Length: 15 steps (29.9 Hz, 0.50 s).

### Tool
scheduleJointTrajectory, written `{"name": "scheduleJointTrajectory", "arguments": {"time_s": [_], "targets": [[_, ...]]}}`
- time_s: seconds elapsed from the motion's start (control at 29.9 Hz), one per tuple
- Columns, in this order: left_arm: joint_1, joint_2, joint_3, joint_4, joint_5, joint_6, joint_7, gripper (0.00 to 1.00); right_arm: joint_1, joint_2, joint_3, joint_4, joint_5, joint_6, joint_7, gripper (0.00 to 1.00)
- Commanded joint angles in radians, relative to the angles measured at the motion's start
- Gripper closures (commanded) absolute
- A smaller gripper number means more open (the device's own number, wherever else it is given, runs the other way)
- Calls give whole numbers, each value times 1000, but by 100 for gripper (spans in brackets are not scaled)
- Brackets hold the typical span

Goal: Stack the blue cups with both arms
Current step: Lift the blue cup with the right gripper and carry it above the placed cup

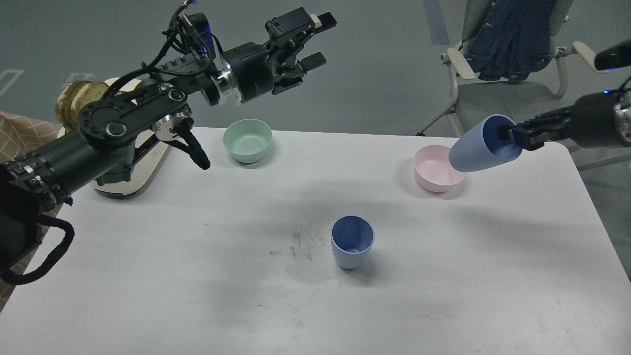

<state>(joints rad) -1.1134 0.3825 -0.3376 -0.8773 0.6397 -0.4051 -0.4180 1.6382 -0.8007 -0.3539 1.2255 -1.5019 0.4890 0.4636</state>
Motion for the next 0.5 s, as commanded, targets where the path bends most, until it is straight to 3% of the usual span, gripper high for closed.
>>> {"name": "scheduleJointTrajectory", "arguments": {"time_s": [0.0, 0.47], "targets": [[-3, -7, 2, 1, 0, 2, 1, 6, 127, 159, -147, 2, 90, 0, 1, 100], [-6, 1, 5, 3, 0, -3, 2, 6, 253, 412, -232, 66, 144, 0, 3, 100]]}}
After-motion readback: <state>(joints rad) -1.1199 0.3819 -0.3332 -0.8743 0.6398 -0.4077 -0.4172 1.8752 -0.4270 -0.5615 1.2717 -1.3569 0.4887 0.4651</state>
